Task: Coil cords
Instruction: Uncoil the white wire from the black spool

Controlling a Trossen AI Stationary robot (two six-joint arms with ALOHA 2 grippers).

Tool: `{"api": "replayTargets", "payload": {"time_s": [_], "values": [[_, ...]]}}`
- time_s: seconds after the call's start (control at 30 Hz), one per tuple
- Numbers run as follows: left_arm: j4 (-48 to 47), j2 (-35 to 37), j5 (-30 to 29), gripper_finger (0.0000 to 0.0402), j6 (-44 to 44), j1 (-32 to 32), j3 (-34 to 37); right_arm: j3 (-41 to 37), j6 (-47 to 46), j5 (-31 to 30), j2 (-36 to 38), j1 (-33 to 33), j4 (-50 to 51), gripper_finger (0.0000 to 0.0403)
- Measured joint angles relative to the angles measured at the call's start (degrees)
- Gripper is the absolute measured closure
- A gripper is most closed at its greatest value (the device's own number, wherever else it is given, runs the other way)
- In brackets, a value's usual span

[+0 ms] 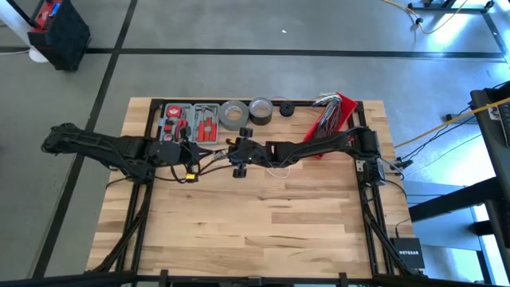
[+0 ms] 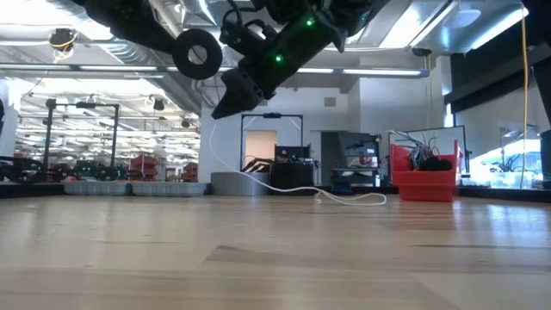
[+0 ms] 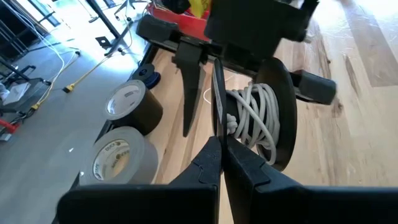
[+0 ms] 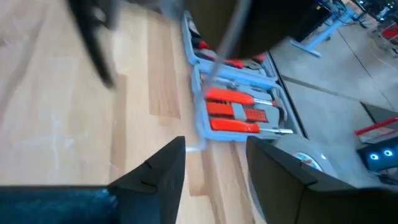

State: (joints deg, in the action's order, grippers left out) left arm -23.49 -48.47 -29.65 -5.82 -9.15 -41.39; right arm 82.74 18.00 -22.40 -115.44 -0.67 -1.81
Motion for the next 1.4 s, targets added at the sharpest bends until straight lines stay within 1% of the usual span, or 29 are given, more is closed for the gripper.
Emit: {"api": "replayTargets", "payload": {"time_s": [0.1, 0.2, 0.33, 0.43, 0.53, 0.57, 0.6, 0.73, 0.8, 0.93, 1.03, 1.17, 1.2, 1.3, 1.4], "values": [[0.1, 0.0, 0.0, 0.04, -0.1, 0.0, 0.0, 0.0, 0.0, -0.1, 0.1, -0.1, 0.6, 0.0231], [0.1, 0.0, 0.0, 0.04, -0.1, 0.0, 0.0, 0.0, 0.0, 1.5, 0.2, -0.1, 0.3, 0.0252], [0.1, 0.0, 0.0, 0.04, 0.0, 0.0, 0.0, 0.0, 0.0, 2.5, 0.2, 0.0, 0.4, 0.0298], [0.1, 0.0, 0.0, 0.04, 0.0, 0.0, 0.0, 0.0, 0.1, 2.5, 0.2, 0.0, 0.7, 0.0342], [0.0, 0.0, 0.0, 0.04, 0.0, 0.0, 0.0, 0.0, 1.1, 1.4, 0.4, 0.0, 1.7, 0.0387], [-0.1, 0.0, 0.0, 0.04, 0.0, 0.0, 0.0, 0.0, 1.8, 0.7, 0.8, 0.0, 3.1, 0.0393], [-0.2, 0.0, 0.0, 0.04, 0.0, 0.0, 0.0, 0.0, 2.0, -0.4, 1.2, 0.2, 4.2, 0.0394], [-2.6, 0.0, -0.1, 0.04, 0.3, 0.2, 0.0, 0.0, 1.9, -6.2, 4.3, 1.7, 7.9, 0.0377], [-3.2, 0.0, -0.1, 0.04, 1.2, 0.7, 0.0, 0.0, 1.9, -7.9, 6.1, 3.3, 8.1, 0.0379], [-3.2, 0.0, -0.6, 0.04, 3.8, 2.7, 0.0, 0.0, 3.5, -8.1, 8.3, 7.0, 7.1, 0.0397], [-1.8, -0.2, -0.8, 0.04, 4.5, 4.5, 0.0, 0.0, 5.6, -7.4, 8.4, 9.3, 3.9, 0.039], [5.7, -0.8, -0.8, 0.04, 4.0, 6.0, 0.0, 0.0, 9.0, -0.6, 8.3, 10.7, 1.9, 0.0389], [7.3, -0.8, -0.8, 0.04, 3.9, 6.2, 0.0, 0.0, 9.6, -0.1, 8.2, 10.9, 2.5, 0.0392], [9.4, -0.8, -0.8, 0.04, 3.4, 6.0, 0.0, 0.0, 10.7, -1.2, 8.0, 10.7, 6.6, 0.0398], [9.2, -0.7, -0.8, 0.04, 2.3, 5.3, 0.0, 0.0, 10.4, -5.9, 8.0, 9.5, 12.0, 0.0395]]}}
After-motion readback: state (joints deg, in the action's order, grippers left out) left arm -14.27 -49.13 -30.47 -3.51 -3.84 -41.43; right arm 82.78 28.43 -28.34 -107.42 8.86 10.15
